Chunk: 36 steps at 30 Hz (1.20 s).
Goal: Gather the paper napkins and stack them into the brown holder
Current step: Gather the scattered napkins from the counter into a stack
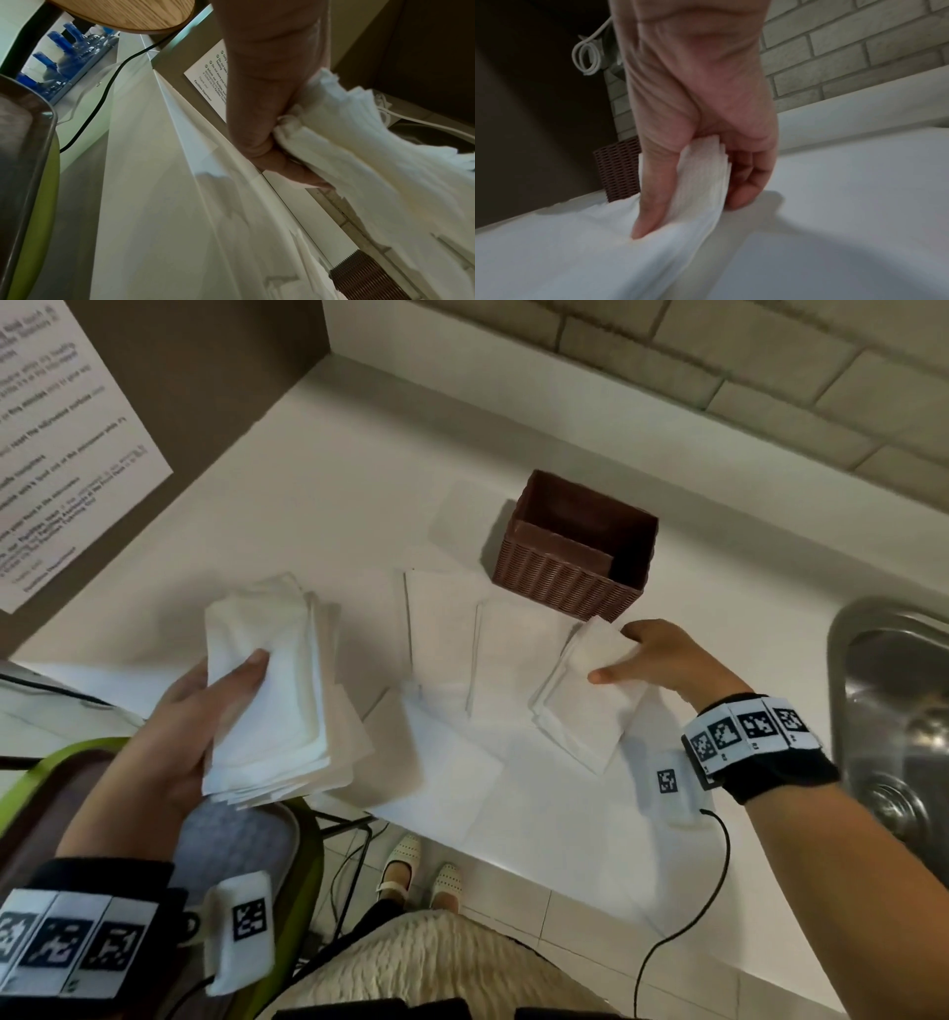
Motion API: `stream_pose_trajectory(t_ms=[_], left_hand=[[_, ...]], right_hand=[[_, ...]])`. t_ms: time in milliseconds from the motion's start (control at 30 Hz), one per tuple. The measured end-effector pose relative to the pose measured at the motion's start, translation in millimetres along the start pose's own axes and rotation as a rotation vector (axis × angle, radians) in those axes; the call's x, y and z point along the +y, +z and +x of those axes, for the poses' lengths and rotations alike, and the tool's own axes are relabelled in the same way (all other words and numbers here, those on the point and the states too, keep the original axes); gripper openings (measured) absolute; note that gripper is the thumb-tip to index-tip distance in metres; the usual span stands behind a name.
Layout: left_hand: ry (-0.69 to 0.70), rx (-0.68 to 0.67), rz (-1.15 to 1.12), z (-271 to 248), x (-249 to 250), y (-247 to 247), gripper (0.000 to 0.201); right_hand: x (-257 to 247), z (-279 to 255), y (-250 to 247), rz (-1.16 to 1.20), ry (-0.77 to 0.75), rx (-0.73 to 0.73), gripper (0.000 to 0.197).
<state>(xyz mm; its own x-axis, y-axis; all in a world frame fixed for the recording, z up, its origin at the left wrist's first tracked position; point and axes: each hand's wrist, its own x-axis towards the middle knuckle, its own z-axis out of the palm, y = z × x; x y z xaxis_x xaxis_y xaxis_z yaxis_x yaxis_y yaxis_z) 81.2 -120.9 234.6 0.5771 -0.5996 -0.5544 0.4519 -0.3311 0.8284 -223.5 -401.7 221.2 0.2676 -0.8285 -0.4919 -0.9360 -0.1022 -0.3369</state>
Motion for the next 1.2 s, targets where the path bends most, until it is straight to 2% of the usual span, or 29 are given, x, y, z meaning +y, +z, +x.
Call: stream_pose_trajectory(t_ms=[133, 200, 367, 433, 533, 600, 700, 800, 833, 900, 967, 1067, 1133, 1200], left_hand=[[-0.008, 0.041, -0.038, 2.3, 2.5, -8.4, 0.041], [-0.014, 0.051, -0.051, 2.6, 1.2, -14.2, 0.041], [-0.028, 0.034, -0.083, 1.1, 0.1, -28.0, 0.041], [-0.039, 0.039, -0.087, 5.2, 0.8, -31.3, 0.042], [-0.049, 0.02, -0.072, 10.0, 1.4, -36.1, 0.043], [-0.047, 0.004, -0.052, 11.4, 0.1, -40.0, 0.045], [-0.029, 0.015, -0.059, 9.9, -1.7, -46.9, 0.039], [-0.014, 0.021, -0.051, 8.5, -6.4, -54.5, 0.027], [-0.01, 0.024, -0.051, 7.6, -7.4, -56.3, 0.023], [-0.009, 0.012, -0.056, 7.6, -10.2, -60.8, 0.02], [-0.017, 0.005, -0.063, 7.8, -11.1, -65.8, 0.021], [-0.017, -0.001, -0.078, 10.0, -12.3, -75.5, 0.024], [-0.011, 0.006, -0.084, 11.4, -12.1, -79.8, 0.023], [-0.002, 0.02, -0.087, 12.3, -11.4, -80.6, 0.02]], right_hand=[[7.0, -4.4, -0.3, 0.146, -0.019, -0.027, 0.059], [9.4, -13.2, -6.8, 0.16, -0.057, -0.09, 0.049], [-10.8, -58.5, -52.7, 0.085, -0.252, -0.22, 0.013], [-40.4, -75.4, -58.4, -0.018, -0.377, -0.272, 0.014], [-95.5, -80.4, -31.8, -0.311, -0.619, -0.35, 0.003], [-130.3, -79.6, -0.1, -0.461, -0.75, -0.413, 0.002], [-170.0, -77.7, 41.1, -0.531, -0.887, -0.523, 0.011], [-193.9, -73.1, 71.2, -0.654, -0.968, -0.559, 0.023], [-199.4, -73.2, 77.7, -0.681, -0.978, -0.549, 0.024], [-206.0, -74.3, 86.9, -0.696, -0.988, -0.541, 0.007], [-206.5, -72.3, 86.6, -0.701, -0.952, -0.566, 0.028], [-198.9, -69.8, 58.4, -0.606, -0.897, -0.608, 0.02], [-194.0, -72.2, 30.1, -0.532, -0.799, -0.658, 0.038], [-191.9, -79.6, 10.0, -0.416, -0.739, -0.743, 0.035]])
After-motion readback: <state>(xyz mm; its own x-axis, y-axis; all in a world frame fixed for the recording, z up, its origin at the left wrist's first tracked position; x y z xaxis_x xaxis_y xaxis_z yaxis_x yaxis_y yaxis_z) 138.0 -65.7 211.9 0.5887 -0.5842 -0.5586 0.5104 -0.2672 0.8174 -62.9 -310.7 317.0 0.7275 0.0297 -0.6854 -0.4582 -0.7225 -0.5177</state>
